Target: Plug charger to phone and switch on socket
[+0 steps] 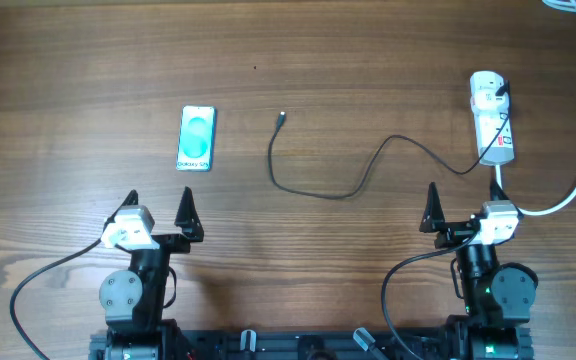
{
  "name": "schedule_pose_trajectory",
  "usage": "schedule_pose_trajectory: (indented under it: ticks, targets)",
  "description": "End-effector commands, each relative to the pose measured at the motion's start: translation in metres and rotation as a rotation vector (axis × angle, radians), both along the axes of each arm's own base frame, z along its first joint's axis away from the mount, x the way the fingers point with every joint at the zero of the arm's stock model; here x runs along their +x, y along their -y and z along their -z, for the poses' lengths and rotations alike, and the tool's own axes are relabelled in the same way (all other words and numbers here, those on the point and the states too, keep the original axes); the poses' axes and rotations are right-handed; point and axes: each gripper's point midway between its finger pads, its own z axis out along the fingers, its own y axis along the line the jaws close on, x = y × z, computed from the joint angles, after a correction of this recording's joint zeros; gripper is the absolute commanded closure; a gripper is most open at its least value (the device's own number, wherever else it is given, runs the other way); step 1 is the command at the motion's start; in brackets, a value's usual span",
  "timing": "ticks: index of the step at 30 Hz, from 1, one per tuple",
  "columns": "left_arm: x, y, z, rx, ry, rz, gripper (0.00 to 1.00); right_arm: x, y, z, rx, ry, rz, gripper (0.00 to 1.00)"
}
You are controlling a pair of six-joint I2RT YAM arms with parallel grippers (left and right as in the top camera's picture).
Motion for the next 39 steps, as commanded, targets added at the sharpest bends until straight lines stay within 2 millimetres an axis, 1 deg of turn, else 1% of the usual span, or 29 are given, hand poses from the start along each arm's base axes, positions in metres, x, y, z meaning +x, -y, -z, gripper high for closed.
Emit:
schedule_pose_trajectory:
  ticks: [1, 3, 5, 8, 11, 15, 17, 21, 24, 28, 32, 36, 39]
  targets:
    - [0.0, -0.003, 0.002, 0.008, -0.002, -0.016, 0.0, 0.0, 0.001, -0.002, 0.08, 0.007, 0.007, 0.0]
    - [0.0, -0.003, 0.002, 0.008, -0.003, -0.016, 0.0, 0.0, -0.001, -0.003, 0.111, 0.009, -0.004, 0.0]
    - [0.0, -0.003, 0.004, 0.003, -0.013, -0.016, 0.0, -0.001, -0.002, -0.007, 0.105, 0.025, -0.007, 0.0]
    - [0.002, -0.003, 0.01, -0.001, -0.046, -0.016, 0.0, -0.002, -0.013, -0.015, 0.052, 0.051, -0.076, 0.0]
    - [0.003, -0.003, 0.005, -0.001, -0.066, -0.016, 0.0, -0.004, -0.019, -0.024, 0.054, 0.063, -0.11, 0.0]
    - [0.008, -0.003, -0.012, 0.002, -0.089, -0.014, 0.0, -0.004, -0.02, -0.036, 0.052, 0.069, -0.114, 0.0]
    - [0.012, 0.0, -0.021, -0.001, -0.103, 0.005, 0.0, -0.004, -0.02, -0.043, 0.052, 0.07, -0.118, 0.0]
    - [0.025, 0.009, -0.048, -0.011, -0.123, 0.066, 0.0, -0.005, -0.028, -0.062, 0.051, 0.074, -0.166, 0.0]
    - [0.035, 0.014, -0.066, -0.018, -0.162, 0.095, 0.0, -0.005, -0.03, -0.078, 0.052, 0.064, -0.174, 0.0]
    - [0.048, 0.014, -0.091, -0.028, -0.248, 0.1, 0.0, -0.006, -0.03, -0.097, 0.058, 0.003, -0.176, 0.0]
    - [0.058, 0.014, -0.11, -0.035, -0.323, 0.1, 0.0, -0.007, -0.032, -0.111, 0.067, -0.062, -0.184, 0.0]
    - [0.064, 0.014, -0.125, -0.045, -0.421, 0.099, 0.0, -0.006, -0.032, -0.125, 0.075, -0.125, -0.183, 0.0]
    - [0.069, 0.013, -0.134, -0.051, -0.481, 0.099, 0.0, -0.004, -0.032, -0.129, 0.083, -0.183, -0.181, 0.0]
